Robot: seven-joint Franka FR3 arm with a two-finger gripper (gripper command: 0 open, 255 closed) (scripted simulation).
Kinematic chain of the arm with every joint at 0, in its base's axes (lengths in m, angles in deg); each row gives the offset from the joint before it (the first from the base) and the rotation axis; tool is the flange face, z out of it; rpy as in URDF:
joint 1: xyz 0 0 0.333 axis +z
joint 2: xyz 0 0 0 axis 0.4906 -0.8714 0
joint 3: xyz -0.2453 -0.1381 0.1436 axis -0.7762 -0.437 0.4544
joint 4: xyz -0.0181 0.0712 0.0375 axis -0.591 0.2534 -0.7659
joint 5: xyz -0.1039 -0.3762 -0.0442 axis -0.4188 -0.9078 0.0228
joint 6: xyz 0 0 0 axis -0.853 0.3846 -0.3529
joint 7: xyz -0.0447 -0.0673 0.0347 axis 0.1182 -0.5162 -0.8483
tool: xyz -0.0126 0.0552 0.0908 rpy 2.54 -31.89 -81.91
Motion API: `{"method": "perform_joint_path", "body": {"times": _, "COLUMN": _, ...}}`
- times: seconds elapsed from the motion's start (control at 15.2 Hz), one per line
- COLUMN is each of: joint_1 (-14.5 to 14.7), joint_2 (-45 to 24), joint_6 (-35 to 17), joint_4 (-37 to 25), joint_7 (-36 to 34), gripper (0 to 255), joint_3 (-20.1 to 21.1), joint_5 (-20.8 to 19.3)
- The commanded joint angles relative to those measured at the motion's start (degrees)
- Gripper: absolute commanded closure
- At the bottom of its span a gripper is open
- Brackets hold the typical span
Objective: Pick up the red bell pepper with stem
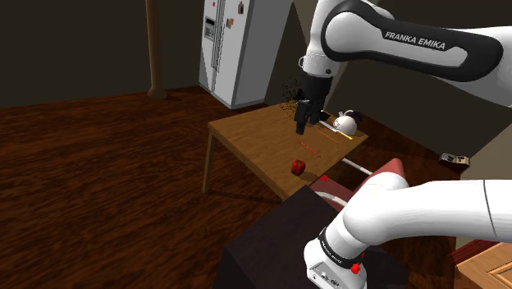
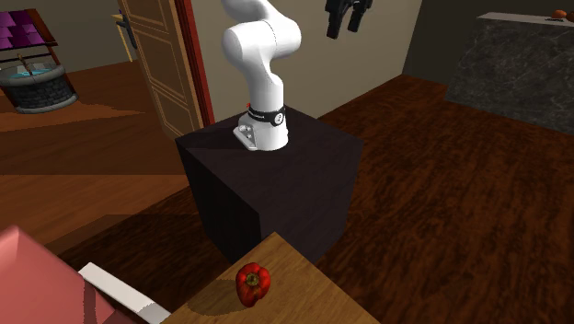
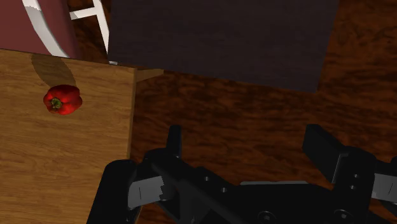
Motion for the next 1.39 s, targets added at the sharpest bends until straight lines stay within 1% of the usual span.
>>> {"method": "perform_joint_path", "body": {"times": 0.0, "joint_1": 0.0, "joint_2": 0.0, "joint_6": 0.0, "joint_4": 0.0, "joint_7": 0.0, "gripper": 0, "joint_3": 0.0, "joint_5": 0.0}}
{"method": "perform_joint_path", "body": {"times": 0.33, "joint_1": -2.6, "joint_2": -2.4, "joint_6": -8.1, "joint_4": 5.3, "joint_7": 3.1, "gripper": 0, "joint_3": -4.4, "joint_5": -3.2}}
{"method": "perform_joint_path", "body": {"times": 0.66, "joint_1": -5.3, "joint_2": -6.9, "joint_6": -16.8, "joint_4": 8.9, "joint_7": 6.1, "gripper": 0, "joint_3": -9.1, "joint_5": -6.2}}
{"method": "perform_joint_path", "body": {"times": 1.06, "joint_1": -8.2, "joint_2": -15.4, "joint_6": -27.7, "joint_4": 10.7, "joint_7": 9.8, "gripper": 0, "joint_3": -14.8, "joint_5": -9.0}}
{"method": "perform_joint_path", "body": {"times": 1.32, "joint_1": -9.7, "joint_2": -22.7, "joint_6": -35.0, "joint_4": 10.4, "joint_7": 12.5, "gripper": 0, "joint_3": -18.6, "joint_5": -9.7}}
